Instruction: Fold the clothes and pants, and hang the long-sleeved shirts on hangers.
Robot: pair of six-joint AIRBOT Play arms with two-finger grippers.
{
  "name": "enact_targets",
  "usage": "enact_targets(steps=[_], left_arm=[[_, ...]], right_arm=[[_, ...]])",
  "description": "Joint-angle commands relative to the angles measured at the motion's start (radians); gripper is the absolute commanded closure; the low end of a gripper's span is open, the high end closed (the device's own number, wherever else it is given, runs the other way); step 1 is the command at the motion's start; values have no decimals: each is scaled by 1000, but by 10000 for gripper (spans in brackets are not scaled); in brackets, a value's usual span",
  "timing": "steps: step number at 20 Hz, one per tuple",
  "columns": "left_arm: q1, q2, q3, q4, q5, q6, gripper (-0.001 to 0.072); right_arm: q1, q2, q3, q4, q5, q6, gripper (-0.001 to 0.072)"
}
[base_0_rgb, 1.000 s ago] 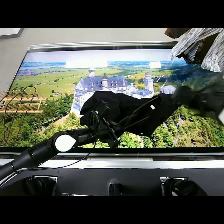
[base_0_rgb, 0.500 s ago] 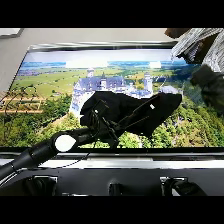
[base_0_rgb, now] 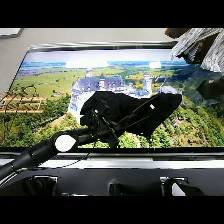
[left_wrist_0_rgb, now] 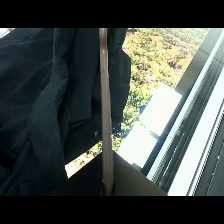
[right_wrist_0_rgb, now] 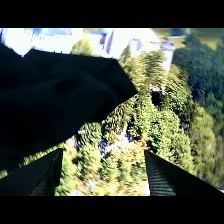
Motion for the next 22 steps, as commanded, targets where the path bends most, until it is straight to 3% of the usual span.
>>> enact_targets(steps=[1, 4, 7, 11, 22], left_arm=[[0, 0, 1, 0, 0, 0, 690], [0, 0, 1, 0, 0, 0, 689], [0, 0, 1, 1, 0, 0, 689], [0, 0, 1, 1, 0, 0, 689], [0, 0, 1, 0, 0, 0, 689]], right_arm=[[-18, -50, 6, 162, 84, -381, 118], [-18, -129, 6, 259, 83, -595, 118], [-18, -187, 6, 285, 86, -615, 118], [15, -227, 6, 365, 92, -738, 118], [50, -341, 6, 402, 56, -787, 120]])
